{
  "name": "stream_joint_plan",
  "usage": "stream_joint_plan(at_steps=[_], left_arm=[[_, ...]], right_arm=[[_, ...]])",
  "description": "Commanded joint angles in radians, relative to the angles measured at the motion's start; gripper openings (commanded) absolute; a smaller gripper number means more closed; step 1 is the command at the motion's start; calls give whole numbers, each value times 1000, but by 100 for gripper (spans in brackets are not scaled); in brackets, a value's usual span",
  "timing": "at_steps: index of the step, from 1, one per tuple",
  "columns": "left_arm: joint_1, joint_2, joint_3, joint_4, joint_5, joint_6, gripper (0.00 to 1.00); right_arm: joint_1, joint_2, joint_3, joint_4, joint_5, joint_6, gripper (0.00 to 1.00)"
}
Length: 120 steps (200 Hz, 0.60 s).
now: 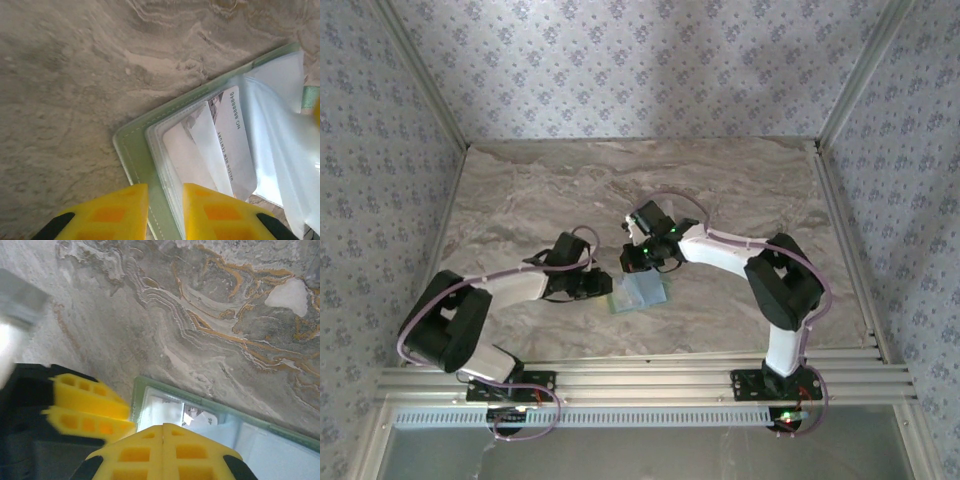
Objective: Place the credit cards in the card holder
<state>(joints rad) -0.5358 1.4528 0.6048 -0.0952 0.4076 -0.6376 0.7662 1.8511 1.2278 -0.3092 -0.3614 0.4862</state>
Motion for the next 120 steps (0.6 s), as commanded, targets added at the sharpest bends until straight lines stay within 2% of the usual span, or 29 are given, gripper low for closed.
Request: stream_joint_plan(at_steps=[1,36,120], left_arm=[[18,-65,-18,-27,-41,-2,26],[35,-112,-33,-33,-55,-10,27],[51,-131,-45,-41,-64,-16,32]], right_arm=[[-1,28,21,21,-32,31,0],[9,60,30,74,-95,72,0],[23,96,49,122,-146,102,0]])
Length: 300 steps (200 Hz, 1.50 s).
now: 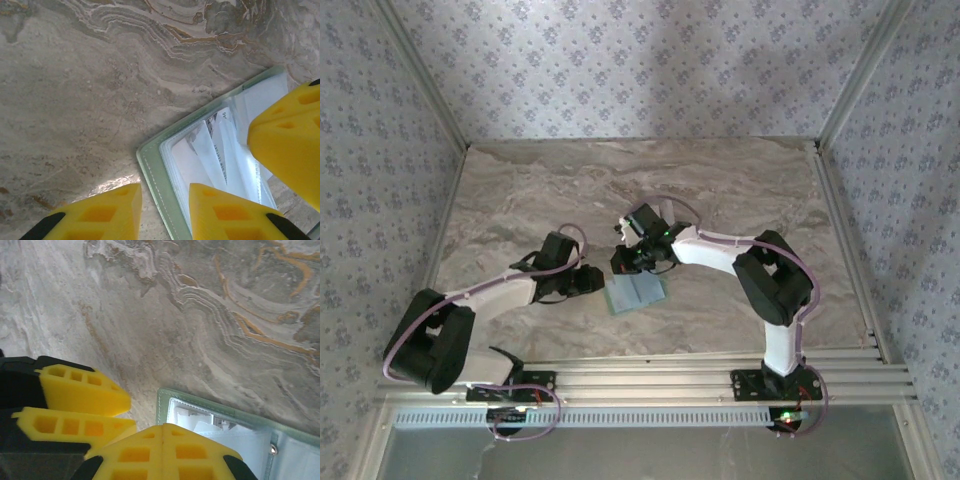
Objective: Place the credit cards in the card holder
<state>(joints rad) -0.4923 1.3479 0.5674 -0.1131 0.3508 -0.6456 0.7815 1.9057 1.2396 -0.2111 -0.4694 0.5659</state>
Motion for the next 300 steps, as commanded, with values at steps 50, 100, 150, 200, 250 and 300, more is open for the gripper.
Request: stream_joint_plan(at_steps=[50,100,150,200,250,300], left_arm=[[8,-22,-9,-13,8,-5,38],[-18,7,0,13,44,1,44],[-28,6,2,15,43,7,46],[-36,19,9,16,46,11,47],[-37,23,10,13,40,11,48],[-36,31,11,13,39,13,49]], right_arm=[[4,63,38,18,-25,20,0],[-8,74,26,49,-57,47,0],[-1,60,31,8,-3,23,7],[2,21,38,-83,106,-18,25],[17,3,44,-138,180,-56,42],[34,-22,47,-189,255,-87,49]])
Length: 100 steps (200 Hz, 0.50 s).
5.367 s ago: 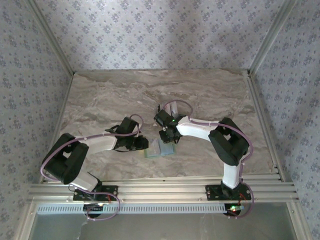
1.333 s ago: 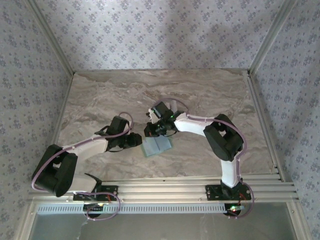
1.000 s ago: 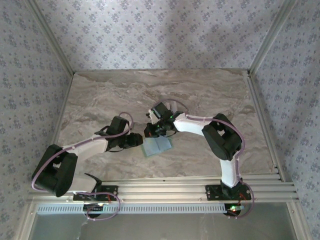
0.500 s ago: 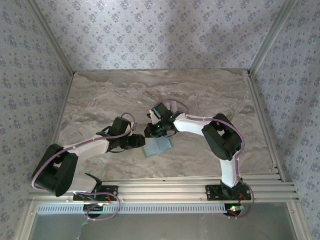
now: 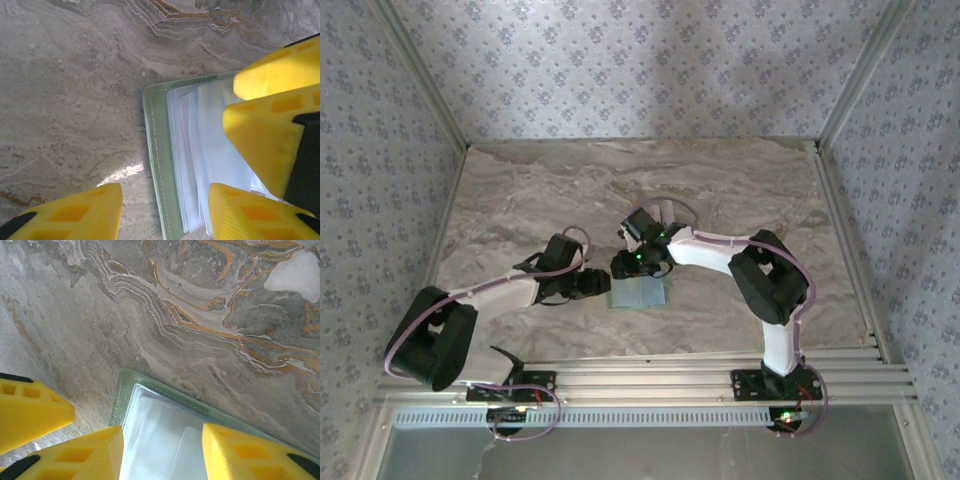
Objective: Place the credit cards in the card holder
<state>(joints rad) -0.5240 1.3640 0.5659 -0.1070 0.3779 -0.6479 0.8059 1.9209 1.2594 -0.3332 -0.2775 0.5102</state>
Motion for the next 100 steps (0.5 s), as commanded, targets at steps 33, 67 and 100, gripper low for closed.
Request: stream_joint_plan(at_steps=[33,67,100], left_arm=[[-5,14,13,4,9,17,50],[-4,14,14,3,9,16,50],[-5,15,14,3,9,16,50]], right_arm=[[19,-48,30,-111,130,-51,51],[41,-55,28,-162,224,-69,51],[58,-69,23,-210,323,-77,51]])
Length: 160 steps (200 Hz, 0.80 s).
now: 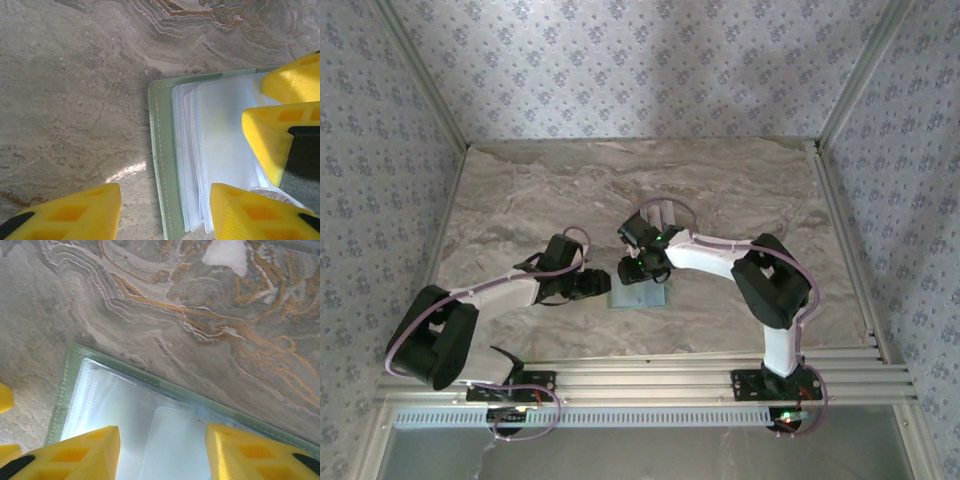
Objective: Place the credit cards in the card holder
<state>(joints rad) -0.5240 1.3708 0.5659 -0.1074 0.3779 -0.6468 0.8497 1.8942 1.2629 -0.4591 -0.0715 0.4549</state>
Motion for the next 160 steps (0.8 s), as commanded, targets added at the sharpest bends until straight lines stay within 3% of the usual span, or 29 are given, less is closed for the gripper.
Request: stream_joint_plan(at_steps=[1,59,126,160], left_arm=[[-4,7,14,3,9,15,50],[1,-8,13,-14,-19,13,51],[52,-68,-20,-29,-52,-4,54],[65,-86,-29,-31,-54,-10,54]], right_arm=[[14,-43,20,-86,121,-21,51],[64,-109,2,-119,321,0,50],[110,-7,90,-71,180,-54,44],[141,-18,105,-119,318,-41,43]])
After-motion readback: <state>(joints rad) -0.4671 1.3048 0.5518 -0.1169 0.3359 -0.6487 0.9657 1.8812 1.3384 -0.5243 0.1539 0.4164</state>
